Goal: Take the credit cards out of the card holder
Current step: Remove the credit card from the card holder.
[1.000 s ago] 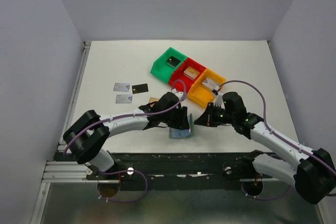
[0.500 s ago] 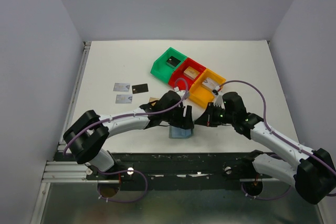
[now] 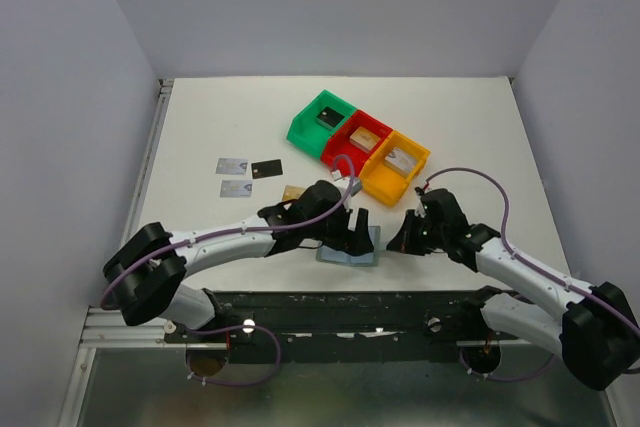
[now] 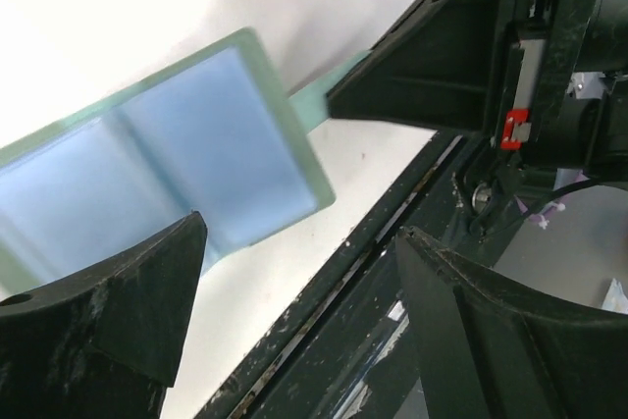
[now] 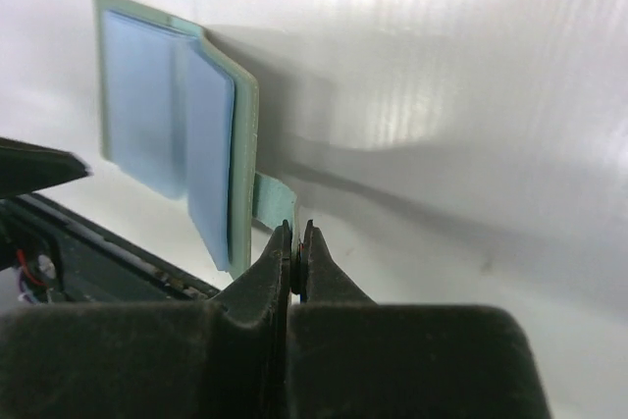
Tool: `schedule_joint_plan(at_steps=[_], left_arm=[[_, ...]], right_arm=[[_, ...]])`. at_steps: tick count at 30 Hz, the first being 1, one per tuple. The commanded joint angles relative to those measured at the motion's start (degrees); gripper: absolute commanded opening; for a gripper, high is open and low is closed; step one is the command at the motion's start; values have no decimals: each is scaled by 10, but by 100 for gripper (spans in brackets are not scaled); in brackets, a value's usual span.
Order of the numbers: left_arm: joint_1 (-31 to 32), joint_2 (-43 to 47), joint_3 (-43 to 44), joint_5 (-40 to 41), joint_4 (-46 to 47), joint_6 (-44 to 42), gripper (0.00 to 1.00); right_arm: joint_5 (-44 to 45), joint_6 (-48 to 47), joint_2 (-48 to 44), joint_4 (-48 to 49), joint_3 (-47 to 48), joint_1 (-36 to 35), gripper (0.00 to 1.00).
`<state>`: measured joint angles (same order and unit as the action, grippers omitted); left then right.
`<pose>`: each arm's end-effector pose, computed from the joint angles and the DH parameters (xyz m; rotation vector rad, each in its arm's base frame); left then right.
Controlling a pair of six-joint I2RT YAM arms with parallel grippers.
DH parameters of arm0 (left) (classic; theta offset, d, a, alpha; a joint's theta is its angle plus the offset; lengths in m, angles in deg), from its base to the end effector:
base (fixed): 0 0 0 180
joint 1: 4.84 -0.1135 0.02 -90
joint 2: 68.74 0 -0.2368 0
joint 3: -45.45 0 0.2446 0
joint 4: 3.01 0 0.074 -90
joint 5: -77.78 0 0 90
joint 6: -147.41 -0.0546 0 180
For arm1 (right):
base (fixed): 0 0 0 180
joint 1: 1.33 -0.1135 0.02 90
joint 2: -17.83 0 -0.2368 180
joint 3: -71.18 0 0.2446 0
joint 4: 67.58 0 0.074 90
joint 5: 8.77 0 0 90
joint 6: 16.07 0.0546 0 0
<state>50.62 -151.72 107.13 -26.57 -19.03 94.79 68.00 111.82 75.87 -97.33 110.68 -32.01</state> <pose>0.1702 -0.2712 0.1827 0.5371 2.4015 -1.0940 0.1752 0.1185 0.1417 0.0479 2.5538 0.7921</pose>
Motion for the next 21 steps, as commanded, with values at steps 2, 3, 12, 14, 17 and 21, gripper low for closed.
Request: schedule_joint_plan(at_steps=[2,3,12,14,17,21], left_arm=[[1,75,-53,97,-19,23,90],[0,83,-57,113,-29,23,90],[-24,48,-56,139,-78,25,87],[-25,33,-49,138,-83,24,87],[-25,15,-44,139,-85,23,86],[-25,-5,-35,139,-96,20,86]], right_arm=[[49,10,8,-29,-18,-2,0],[47,11,8,-24,-22,-1,0],[44,10,15,-18,-24,-2,0],[44,10,18,-14,-28,-2,0],[44,10,24,-11,-32,-2,0],[42,10,29,-5,-33,-1,0]])
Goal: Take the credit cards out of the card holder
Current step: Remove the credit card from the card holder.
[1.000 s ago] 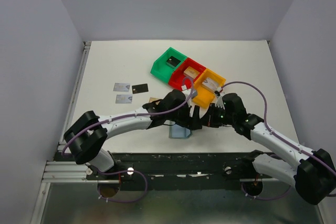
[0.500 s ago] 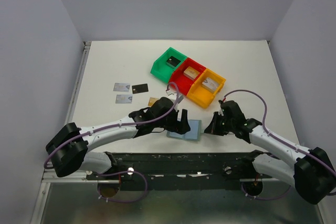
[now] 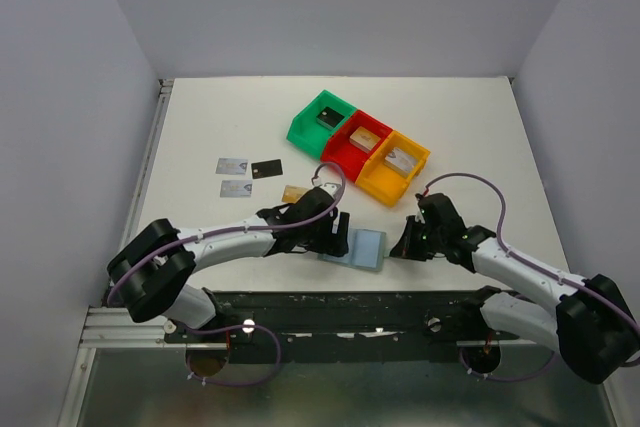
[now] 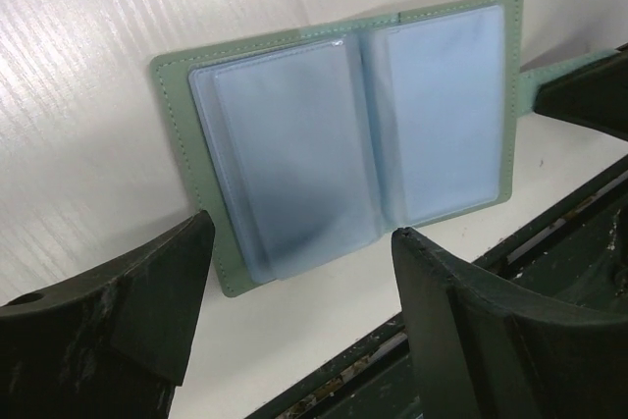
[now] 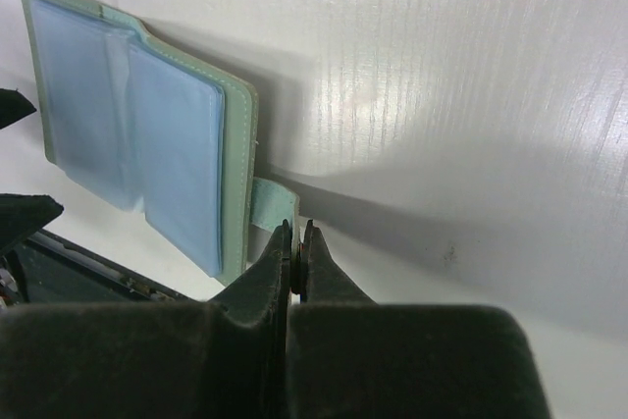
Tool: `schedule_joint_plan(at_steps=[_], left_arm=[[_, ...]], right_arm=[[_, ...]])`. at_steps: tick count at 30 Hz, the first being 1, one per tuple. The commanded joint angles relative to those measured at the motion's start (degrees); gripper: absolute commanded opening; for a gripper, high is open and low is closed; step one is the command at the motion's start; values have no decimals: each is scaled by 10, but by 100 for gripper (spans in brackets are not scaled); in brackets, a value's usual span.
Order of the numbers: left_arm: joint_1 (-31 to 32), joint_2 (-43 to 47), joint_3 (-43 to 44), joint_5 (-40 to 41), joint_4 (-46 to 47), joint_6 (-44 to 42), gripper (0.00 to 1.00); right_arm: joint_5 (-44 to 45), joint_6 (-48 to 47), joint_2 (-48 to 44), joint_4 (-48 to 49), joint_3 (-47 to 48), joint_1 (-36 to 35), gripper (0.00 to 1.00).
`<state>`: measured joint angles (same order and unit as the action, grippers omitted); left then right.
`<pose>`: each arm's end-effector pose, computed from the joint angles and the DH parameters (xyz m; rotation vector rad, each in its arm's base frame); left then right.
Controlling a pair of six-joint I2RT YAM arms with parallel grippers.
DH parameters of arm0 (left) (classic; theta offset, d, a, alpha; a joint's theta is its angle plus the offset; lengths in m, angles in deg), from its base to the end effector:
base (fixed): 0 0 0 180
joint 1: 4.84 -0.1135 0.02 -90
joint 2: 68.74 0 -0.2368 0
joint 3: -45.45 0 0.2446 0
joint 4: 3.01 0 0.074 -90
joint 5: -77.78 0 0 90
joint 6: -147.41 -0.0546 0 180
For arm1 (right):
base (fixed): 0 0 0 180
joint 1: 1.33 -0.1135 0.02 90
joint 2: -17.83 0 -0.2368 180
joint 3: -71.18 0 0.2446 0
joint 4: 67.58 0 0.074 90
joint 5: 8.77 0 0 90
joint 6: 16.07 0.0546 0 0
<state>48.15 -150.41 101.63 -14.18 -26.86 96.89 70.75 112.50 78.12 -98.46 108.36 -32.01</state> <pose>0.1732 -0.2329 0.1450 0.3199 2.5614 -0.7212 0.1692 0.1120 0.1199 0.1032 2.6409 0.6872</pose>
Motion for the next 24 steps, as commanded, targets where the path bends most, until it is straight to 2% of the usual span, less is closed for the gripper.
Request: schedule_joint_plan(at_steps=[1,18,24], left_arm=[[-1,-20,21,14,-15,-3,86],[0,-55,24,-45,27,-19,83],[0,-48,15,-81,71,-27,80]], right_arm=[[15,4,6,7,-9,-2,0],[1,3,28,24,-5,-2,0],[-4,4,43,32,-5,-1,0]])
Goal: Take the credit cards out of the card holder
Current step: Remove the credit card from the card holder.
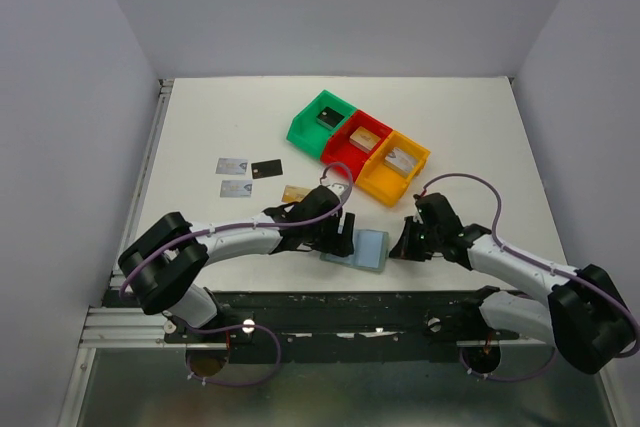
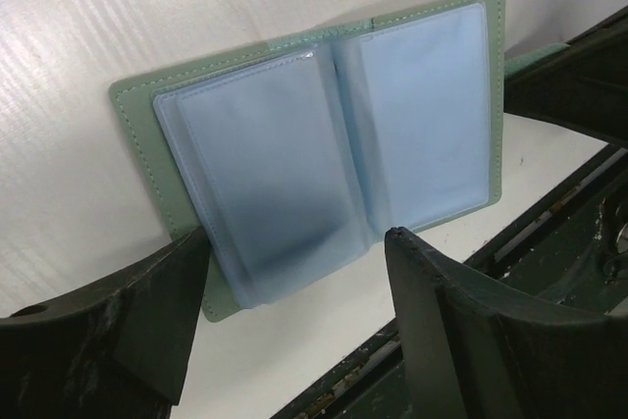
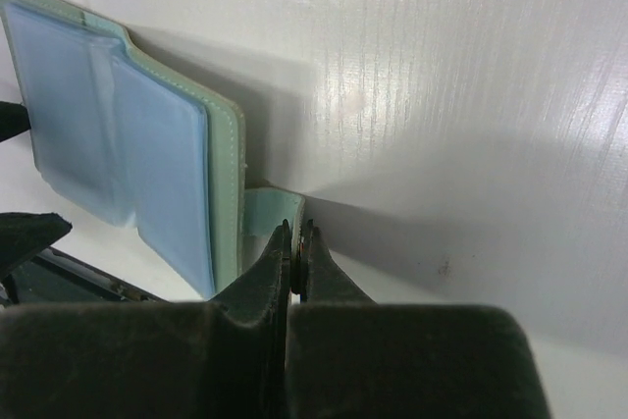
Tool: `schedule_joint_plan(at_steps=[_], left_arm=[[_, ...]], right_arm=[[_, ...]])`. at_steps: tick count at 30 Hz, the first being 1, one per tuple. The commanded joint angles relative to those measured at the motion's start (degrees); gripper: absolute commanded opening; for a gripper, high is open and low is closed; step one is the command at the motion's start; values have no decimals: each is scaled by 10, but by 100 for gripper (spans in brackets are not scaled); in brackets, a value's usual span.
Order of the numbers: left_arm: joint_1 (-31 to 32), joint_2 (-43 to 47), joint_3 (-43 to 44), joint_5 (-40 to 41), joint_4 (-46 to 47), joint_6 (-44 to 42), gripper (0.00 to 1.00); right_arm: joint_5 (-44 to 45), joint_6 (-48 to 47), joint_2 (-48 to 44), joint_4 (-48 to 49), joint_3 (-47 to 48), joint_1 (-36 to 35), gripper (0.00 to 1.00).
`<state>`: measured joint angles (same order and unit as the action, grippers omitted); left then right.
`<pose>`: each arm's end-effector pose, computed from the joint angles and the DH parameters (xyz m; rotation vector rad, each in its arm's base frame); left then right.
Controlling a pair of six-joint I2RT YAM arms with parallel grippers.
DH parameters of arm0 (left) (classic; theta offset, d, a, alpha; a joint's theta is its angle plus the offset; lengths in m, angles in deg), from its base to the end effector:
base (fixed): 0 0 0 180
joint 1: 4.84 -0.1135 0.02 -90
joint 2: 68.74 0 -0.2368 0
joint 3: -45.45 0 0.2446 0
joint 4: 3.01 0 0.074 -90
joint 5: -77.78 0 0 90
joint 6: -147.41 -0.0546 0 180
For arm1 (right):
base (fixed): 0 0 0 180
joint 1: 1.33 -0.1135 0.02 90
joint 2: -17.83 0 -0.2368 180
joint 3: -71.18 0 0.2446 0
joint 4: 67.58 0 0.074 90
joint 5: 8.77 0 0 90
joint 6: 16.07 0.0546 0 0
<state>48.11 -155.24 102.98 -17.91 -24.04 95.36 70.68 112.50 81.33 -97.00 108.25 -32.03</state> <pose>0.1777 -0.2443 0.1331 0.3882 2.5860 -0.7693 0.1712 0.1133 0.1109 0.1079 2.6732 0.6700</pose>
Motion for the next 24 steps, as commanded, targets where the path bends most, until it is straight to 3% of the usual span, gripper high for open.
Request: schedule_joint_plan(at_steps=[1,14,24], left_arm=[[0,-2,3,-47,44,-15,79],[1,24,-8,-102,112,-25,77],[22,27,25,-122,112,-44,77]], right_arm=[[-5,5,13,20,-3,-2,0],[-4,6,22,23,3,-2,0],[31,20,18,-7,6,-2,0]])
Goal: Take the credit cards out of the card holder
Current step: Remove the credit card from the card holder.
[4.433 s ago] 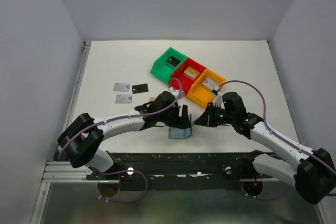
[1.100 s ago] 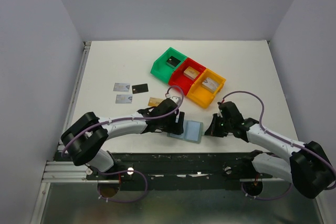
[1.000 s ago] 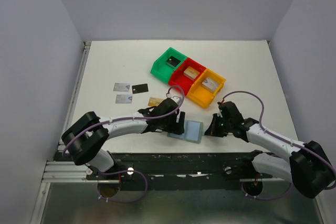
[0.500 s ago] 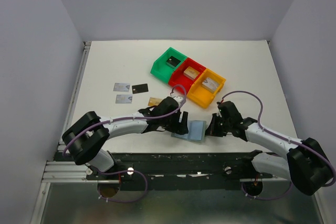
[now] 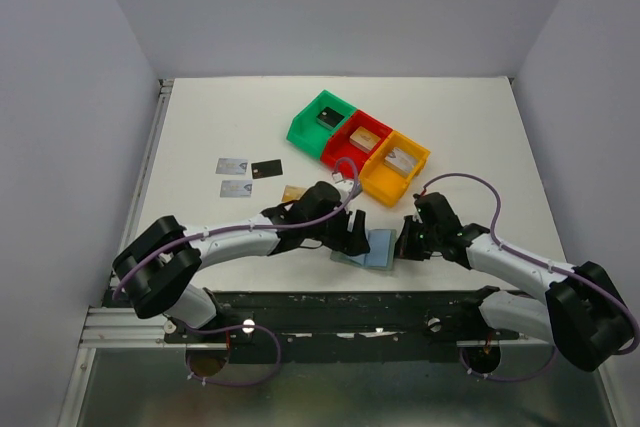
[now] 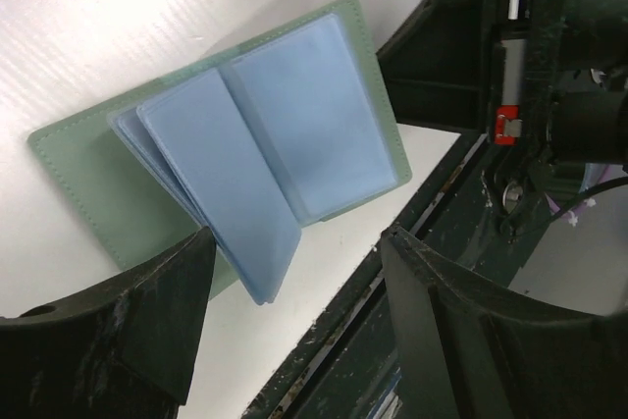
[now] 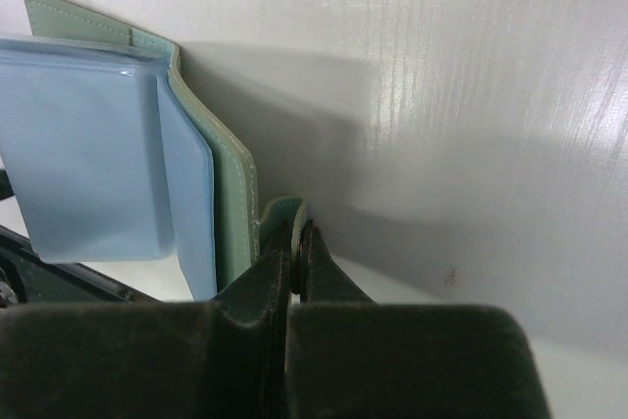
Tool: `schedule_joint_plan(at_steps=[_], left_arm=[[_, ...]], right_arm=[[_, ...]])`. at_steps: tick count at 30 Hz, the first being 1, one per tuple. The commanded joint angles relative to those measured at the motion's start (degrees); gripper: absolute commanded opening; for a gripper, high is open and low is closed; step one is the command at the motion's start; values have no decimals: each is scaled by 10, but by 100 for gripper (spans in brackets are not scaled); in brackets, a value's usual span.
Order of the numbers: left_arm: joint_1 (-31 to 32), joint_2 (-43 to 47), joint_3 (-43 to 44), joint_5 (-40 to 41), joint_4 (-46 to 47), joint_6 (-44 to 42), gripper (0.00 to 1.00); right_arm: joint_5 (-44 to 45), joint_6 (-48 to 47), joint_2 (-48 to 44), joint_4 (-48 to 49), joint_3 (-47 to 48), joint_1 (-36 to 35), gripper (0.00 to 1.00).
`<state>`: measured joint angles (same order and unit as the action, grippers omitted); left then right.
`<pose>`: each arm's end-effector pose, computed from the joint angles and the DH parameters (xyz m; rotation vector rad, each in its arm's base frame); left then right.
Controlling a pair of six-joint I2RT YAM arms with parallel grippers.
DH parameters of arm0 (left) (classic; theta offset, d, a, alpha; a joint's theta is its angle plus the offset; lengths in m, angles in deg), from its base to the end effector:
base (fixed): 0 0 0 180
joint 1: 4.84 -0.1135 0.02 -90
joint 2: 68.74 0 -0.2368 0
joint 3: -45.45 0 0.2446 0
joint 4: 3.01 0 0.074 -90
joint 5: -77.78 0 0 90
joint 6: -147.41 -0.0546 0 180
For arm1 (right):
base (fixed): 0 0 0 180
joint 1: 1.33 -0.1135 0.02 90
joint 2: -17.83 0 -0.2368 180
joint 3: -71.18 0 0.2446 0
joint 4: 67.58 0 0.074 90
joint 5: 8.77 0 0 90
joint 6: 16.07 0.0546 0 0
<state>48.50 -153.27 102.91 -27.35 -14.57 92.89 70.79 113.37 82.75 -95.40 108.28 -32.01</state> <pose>0.1762 -0.2606 0.1588 0.5383 2.4113 -1.0638 0.1739 0.1147 0.1084 0.1288 2.6707 0.6745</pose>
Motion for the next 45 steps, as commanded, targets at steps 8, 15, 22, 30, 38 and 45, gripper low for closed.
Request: schedule_joint_plan(at_steps=[8,15,22,30,38,45], left_arm=[[54,-27,87,-25,-24,-45,77],[61,-38,101,-9,-47,-46,77],[61,-29,84,34,-61,-41,78],[52,-22,68,99,-83,-34,78],[46,-54,85,99,-99,-42,77],[46,-78,101,84,-103,-47,77]], right_arm=[[31,34,20,-10,-7,-3,0],[31,33,17,-10,-9,-2,0],[22,32,6,-5,-12,-2,0],[-19,13,-53,15,-24,-2,0],[-56,6,-67,36,-26,-2,0],[-78,5,-84,52,-25,-2,0]])
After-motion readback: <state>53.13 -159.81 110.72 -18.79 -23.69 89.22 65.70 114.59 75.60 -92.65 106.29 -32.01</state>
